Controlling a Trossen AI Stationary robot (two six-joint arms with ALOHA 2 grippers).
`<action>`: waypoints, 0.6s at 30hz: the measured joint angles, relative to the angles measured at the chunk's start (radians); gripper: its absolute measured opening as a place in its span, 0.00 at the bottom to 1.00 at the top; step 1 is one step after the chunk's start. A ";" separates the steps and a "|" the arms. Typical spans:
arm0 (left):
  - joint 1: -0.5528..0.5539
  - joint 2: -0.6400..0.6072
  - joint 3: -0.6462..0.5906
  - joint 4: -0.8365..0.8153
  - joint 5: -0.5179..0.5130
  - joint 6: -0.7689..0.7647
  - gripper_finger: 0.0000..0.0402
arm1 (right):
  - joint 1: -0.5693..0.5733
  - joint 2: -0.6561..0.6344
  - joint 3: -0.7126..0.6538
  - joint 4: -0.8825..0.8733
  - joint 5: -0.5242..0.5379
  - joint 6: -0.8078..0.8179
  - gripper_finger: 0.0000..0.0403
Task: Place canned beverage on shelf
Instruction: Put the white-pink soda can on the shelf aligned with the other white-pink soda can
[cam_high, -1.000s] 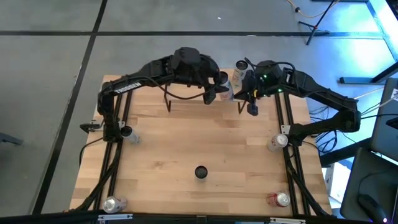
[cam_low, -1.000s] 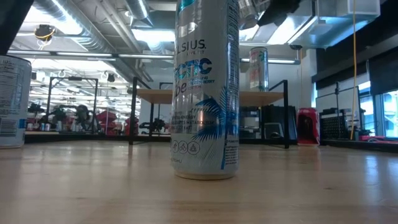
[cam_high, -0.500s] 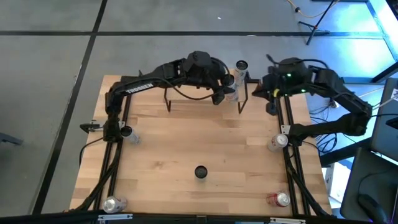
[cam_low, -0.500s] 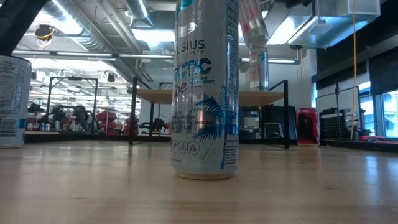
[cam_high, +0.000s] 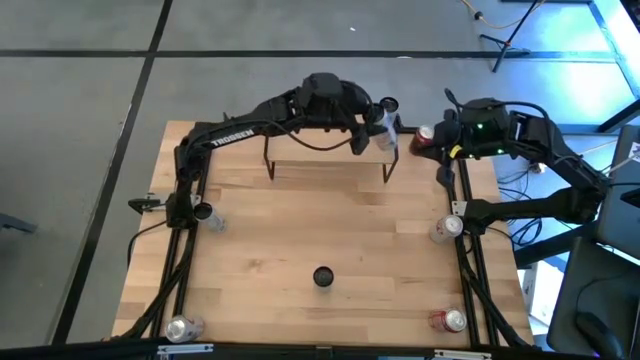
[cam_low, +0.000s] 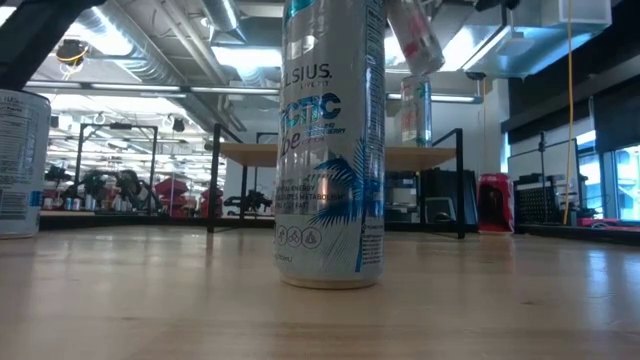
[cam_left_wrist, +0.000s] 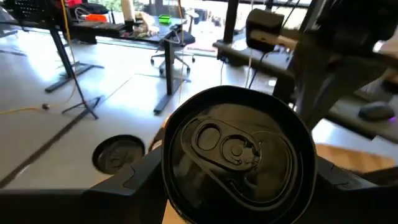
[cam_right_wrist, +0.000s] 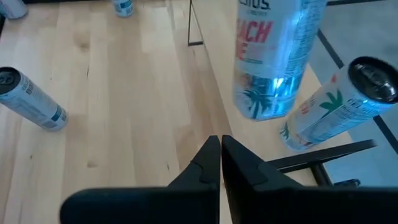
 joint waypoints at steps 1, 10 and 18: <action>0.002 0.004 0.000 -0.007 -0.001 0.017 0.58 | 0.000 0.000 -0.009 0.002 0.000 0.000 0.01; -0.005 0.049 -0.002 -0.041 0.023 0.035 0.58 | 0.000 -0.001 -0.111 0.073 0.000 0.000 0.01; -0.008 0.042 -0.001 0.010 0.175 0.023 0.58 | 0.001 0.000 -0.222 0.204 0.029 0.007 0.01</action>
